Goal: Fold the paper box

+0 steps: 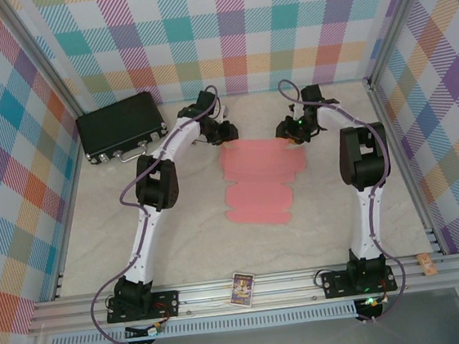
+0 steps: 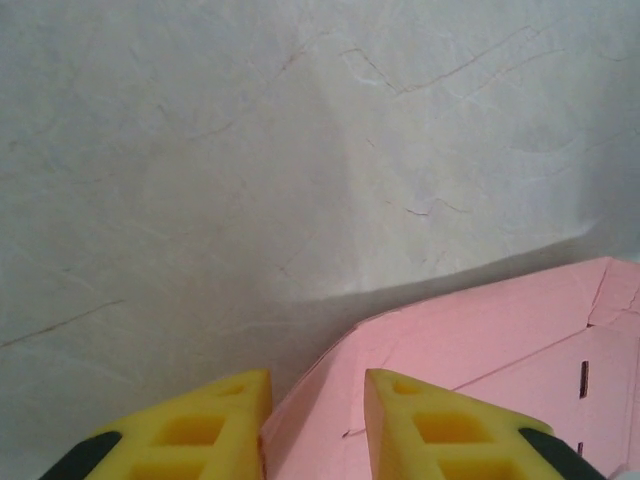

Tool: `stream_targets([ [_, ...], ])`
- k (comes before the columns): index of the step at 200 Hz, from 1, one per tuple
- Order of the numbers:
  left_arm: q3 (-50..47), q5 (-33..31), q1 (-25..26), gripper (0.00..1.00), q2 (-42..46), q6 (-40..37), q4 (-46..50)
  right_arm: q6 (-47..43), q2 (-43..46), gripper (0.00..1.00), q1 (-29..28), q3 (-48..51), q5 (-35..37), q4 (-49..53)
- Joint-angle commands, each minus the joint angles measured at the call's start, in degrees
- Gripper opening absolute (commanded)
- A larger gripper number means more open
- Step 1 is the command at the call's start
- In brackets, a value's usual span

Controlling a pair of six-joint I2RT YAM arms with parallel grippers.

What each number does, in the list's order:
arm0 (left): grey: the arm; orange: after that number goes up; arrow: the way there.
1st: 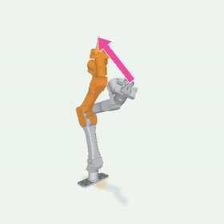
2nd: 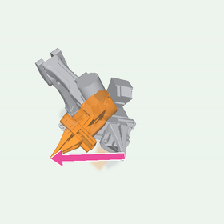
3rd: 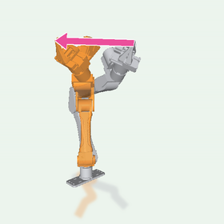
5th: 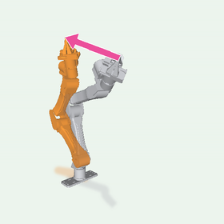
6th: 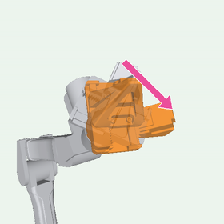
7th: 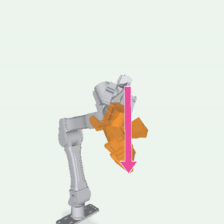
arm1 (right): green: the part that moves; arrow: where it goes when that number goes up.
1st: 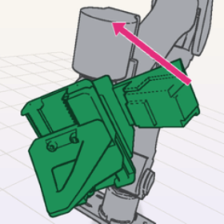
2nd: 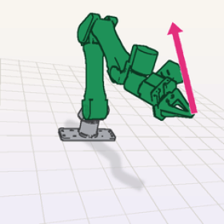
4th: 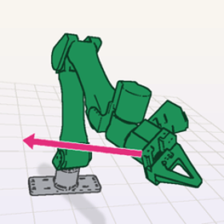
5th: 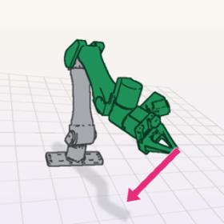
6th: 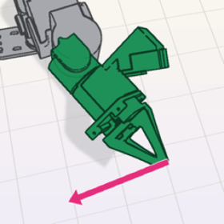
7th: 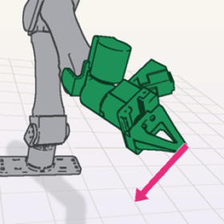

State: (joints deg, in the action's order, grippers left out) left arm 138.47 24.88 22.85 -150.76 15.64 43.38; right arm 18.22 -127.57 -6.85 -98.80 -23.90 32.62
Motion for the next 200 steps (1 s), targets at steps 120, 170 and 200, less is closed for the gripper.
stream_targets([
  [120, 1.35, 9.26, 1.31, 0.43, 1.18, 1.01, -2.68, 1.91, 0.13, 0.38, -1.24, -1.39, -5.01, -1.42],
  [170, 1.34, 10.54, 1.75, 0.46, 1.36, 0.48, -2.88, 2.26, -0.28, 0.38, -1.23, -1.22, -4.97, -1.71],
  [200, 1.35, 10.99, 2.27, 0.42, 1.28, -0.21, -2.81, 2.44, -0.63, 0.37, -1.24, -1.21, -5.09, -1.99],
])
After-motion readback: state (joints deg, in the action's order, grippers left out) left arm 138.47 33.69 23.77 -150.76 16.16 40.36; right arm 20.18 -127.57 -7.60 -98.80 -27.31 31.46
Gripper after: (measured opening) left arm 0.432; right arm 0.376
